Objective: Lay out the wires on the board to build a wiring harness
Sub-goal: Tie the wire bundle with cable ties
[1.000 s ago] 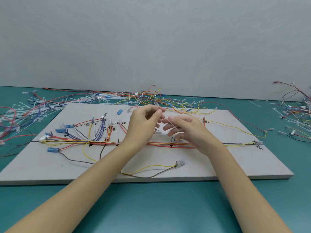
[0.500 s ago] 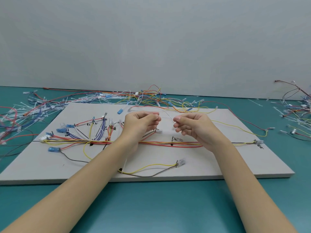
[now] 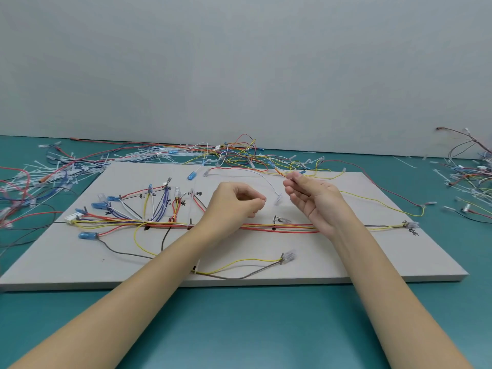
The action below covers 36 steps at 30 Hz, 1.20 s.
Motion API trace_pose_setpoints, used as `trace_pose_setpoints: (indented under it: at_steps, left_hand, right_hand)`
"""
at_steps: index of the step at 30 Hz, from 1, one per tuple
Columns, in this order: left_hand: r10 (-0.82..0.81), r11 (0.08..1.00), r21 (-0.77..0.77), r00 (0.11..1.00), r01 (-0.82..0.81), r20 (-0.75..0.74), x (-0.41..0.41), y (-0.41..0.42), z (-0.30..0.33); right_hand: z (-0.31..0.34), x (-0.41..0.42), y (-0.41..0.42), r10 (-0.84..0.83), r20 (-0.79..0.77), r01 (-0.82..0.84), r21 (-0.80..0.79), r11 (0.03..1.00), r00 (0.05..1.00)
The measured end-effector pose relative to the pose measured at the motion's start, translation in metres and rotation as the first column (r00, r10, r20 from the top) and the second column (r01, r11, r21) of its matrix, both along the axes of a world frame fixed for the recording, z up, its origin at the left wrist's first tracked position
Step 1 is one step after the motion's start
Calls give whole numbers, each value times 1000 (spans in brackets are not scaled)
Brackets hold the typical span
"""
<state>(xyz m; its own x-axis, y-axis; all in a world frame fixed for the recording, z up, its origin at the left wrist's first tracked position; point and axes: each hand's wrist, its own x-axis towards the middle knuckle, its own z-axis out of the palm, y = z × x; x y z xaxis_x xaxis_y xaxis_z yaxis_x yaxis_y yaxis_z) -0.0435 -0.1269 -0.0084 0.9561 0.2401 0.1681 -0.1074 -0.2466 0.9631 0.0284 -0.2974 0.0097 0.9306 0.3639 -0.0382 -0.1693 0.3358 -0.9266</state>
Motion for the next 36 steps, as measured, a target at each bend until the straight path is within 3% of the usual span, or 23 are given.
trace_pose_setpoints:
  at_steps: [5, 9, 13, 19, 30, 32, 36]
  left_hand:
    - [-13, 973, 232, 1000, 13, -2, 1, 2, -2]
    - [-122, 817, 554, 986, 163, -110, -2, 9, 4]
    - [-126, 745, 625, 969, 233, -211, -5, 24, 12]
    - [-147, 717, 651, 967, 249, -207, -6, 21, 12]
    - [-73, 393, 875, 958, 282, -276, -8, 6, 5]
    - [-77, 391, 875, 957, 286, -279, -7, 6, 5]
    - [-121, 542, 782, 950, 307, -290, -8, 12, 12]
  right_hand:
    - [-3, 1, 0, -80, 250, 144, -246, 958, 965]
    - [-2, 4, -1, -147, 364, 255, -271, 928, 920]
    - [-3, 9, -4, -194, 442, 341, -282, 897, 876]
    - [-8, 10, 1, -123, 479, 316, -346, 883, 869]
    - [-16, 5, 8, 94, 520, 224, -515, 827, 849]
    - [-16, 5, 8, 101, 531, 231, -522, 821, 841]
    - [-14, 7, 4, 72, 548, 261, -504, 823, 833]
